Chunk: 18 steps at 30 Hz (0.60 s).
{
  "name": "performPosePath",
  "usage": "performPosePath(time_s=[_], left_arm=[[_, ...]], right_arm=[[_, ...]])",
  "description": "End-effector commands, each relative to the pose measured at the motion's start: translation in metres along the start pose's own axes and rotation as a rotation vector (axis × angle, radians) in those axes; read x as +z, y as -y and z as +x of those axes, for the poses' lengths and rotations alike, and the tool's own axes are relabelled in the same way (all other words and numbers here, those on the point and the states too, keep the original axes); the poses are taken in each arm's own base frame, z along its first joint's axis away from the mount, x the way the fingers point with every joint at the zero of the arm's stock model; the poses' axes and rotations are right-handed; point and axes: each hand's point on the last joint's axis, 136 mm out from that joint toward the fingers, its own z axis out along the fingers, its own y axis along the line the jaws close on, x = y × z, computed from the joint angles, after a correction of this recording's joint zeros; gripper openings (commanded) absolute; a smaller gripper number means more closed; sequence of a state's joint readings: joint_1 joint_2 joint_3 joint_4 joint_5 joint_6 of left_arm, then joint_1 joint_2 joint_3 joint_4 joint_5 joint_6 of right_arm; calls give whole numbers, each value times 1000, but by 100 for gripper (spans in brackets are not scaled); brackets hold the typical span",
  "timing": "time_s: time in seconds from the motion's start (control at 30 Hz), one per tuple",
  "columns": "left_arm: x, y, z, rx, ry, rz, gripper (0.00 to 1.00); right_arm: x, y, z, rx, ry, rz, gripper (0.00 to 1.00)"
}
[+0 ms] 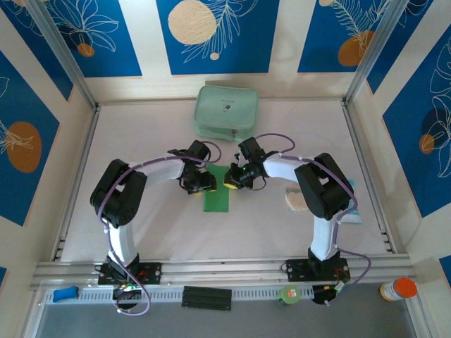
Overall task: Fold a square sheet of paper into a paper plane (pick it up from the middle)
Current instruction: Hold the square sheet of paper at the center of the table.
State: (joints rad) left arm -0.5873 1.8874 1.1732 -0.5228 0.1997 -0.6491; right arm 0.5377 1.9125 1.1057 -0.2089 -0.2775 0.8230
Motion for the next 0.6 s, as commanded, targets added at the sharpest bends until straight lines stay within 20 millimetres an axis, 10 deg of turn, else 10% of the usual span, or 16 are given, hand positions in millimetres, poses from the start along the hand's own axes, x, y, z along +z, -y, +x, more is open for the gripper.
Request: performPosePath(time_s=[0.0,0.57], left_arm=[[43,-35,39,-14,-141,-124,54],[22,-24,23,28,-95,-129,55]], right_arm=[[6,-7,3,7,-40,-30,12],[24,45,23,46,-95,120,10]])
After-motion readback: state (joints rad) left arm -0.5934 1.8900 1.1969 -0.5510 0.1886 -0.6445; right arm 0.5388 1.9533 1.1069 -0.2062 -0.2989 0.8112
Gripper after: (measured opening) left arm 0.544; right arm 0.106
